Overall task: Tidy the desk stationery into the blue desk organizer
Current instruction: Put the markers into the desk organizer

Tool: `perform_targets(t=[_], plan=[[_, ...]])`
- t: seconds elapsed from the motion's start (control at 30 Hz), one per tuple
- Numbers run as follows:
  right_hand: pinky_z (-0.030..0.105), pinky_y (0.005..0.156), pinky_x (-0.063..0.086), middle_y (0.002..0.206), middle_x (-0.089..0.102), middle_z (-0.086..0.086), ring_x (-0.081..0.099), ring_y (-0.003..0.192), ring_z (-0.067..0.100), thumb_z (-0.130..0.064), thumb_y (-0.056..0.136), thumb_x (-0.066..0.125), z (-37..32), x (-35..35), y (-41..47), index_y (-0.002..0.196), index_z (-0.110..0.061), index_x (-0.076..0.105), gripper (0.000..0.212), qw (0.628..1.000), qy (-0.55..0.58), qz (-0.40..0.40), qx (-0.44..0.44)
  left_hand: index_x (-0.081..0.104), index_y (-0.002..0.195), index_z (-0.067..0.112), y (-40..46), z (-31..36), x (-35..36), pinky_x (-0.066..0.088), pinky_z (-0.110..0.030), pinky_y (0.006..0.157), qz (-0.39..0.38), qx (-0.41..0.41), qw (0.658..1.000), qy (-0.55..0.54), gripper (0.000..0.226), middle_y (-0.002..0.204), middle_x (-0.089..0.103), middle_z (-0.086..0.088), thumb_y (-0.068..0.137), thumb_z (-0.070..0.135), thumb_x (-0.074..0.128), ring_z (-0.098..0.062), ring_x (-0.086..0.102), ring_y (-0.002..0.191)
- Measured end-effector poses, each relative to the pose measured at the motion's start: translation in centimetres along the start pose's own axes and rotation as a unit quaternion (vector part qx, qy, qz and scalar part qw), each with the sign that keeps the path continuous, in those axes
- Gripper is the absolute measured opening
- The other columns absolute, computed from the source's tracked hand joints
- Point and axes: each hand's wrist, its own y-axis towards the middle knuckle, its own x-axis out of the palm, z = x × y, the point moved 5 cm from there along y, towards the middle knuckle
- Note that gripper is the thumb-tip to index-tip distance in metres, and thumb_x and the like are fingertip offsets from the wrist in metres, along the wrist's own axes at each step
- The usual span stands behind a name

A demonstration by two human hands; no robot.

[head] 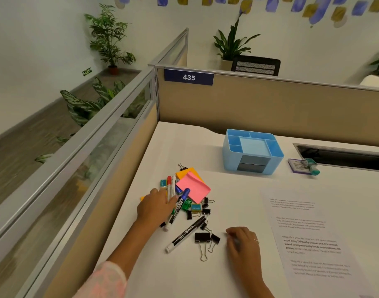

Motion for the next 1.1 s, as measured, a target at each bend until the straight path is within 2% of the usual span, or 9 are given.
perform_targets(t=[0.2,0.4,0.53,0.63,0.73,0.8,0.9,1.0,1.1], plan=[[0.028,0.072,0.041,0.086,0.060,-0.010,0.053,0.083,0.016,0.002,0.078,0.068,0.0,0.0,0.0,0.086,-0.016,0.068,0.020,1.000,-0.009,0.006,0.010,0.057,0.103,0.016,-0.2,0.8,0.9,0.035,-0.027,0.053,0.022,0.019,0.998,0.056,0.037,0.100,0.060,-0.005,0.092,0.048,0.041,-0.021,0.060,0.084],[0.027,0.073,0.040,0.086,0.059,-0.010,0.054,0.085,0.018,0.003,0.079,0.066,0.0,0.0,0.1,0.086,-0.016,0.068,0.021,1.000,0.003,0.005,0.016,0.054,0.092,0.015,-1.2,1.6,-0.9,0.034,-0.025,0.047,0.072,0.049,0.996,0.010,0.030,0.082,0.055,0.001,0.094,0.042,0.039,-0.014,0.049,0.063],[0.030,0.078,0.042,0.094,0.061,-0.007,0.058,0.092,0.023,0.004,0.080,0.064,-0.6,-0.5,0.2,0.094,-0.018,0.066,0.026,0.998,0.048,0.020,0.028,0.051,0.086,0.018,-3.5,2.1,-1.9,0.036,-0.025,0.045,0.080,0.129,0.987,-0.049,0.026,0.075,0.056,0.004,0.093,0.042,0.047,-0.012,0.049,0.058],[0.029,0.091,0.037,0.117,0.058,-0.001,0.051,0.111,0.021,-0.005,0.077,0.073,-3.3,-1.1,0.1,0.113,-0.019,0.061,0.040,0.996,0.038,0.046,-0.061,0.057,0.092,0.022,-5.9,2.8,-2.1,0.036,-0.016,0.047,0.058,0.191,0.975,-0.100,0.021,0.082,0.059,0.009,0.089,0.042,0.055,-0.007,0.051,0.064],[0.036,0.099,0.037,0.131,0.057,0.002,0.044,0.125,0.020,-0.021,0.072,0.080,-6.8,-0.5,0.2,0.124,-0.019,0.060,0.056,0.981,-0.042,0.037,-0.187,0.061,0.093,0.026,-7.7,3.7,-2.1,0.049,-0.018,0.065,-0.004,0.189,0.959,-0.211,0.019,0.089,0.062,0.012,0.085,0.043,0.061,-0.003,0.057,0.081],[0.040,0.094,0.040,0.126,0.063,0.001,0.053,0.121,0.023,-0.029,0.075,0.076,-8.6,-0.3,0.3,0.118,-0.021,0.065,0.045,0.962,-0.094,0.047,-0.250,0.063,0.093,0.031,-8.3,4.1,-2.3,0.050,-0.015,0.070,-0.037,0.172,0.948,-0.265,0.017,0.089,0.062,0.015,0.082,0.044,0.064,0.000,0.058,0.086],[0.036,0.083,0.047,0.105,0.071,-0.001,0.065,0.098,0.022,-0.034,0.086,0.057,-9.9,-0.7,0.6,0.105,-0.021,0.071,0.027,0.947,-0.111,0.071,-0.293,0.064,0.088,0.034,-8.0,4.5,-2.9,0.048,-0.012,0.067,-0.060,0.158,0.932,-0.320,0.013,0.085,0.063,0.018,0.079,0.044,0.067,0.001,0.058,0.082],[0.027,0.070,0.053,0.094,0.068,0.004,0.064,0.081,0.019,-0.015,0.080,0.072,-9.5,-0.9,1.6,0.102,-0.013,0.072,0.023,0.969,-0.033,0.049,-0.241,0.064,0.084,0.035,-6.7,3.9,-3.4,0.049,-0.022,0.059,-0.076,0.118,0.915,-0.378,0.024,0.082,0.066,0.007,0.078,0.058,0.057,-0.004,0.058,0.065],[0.007,0.069,0.042,0.093,0.058,-0.001,0.056,0.080,0.005,-0.010,0.081,0.071,-7.2,-1.2,2.7,0.105,-0.011,0.070,0.025,0.993,0.086,0.021,-0.078,0.060,0.079,0.029,-3.7,1.8,-3.2,0.046,-0.023,0.053,-0.039,0.018,0.928,-0.371,0.034,0.080,0.064,-0.002,0.085,0.059,0.047,-0.006,0.056,0.059]])
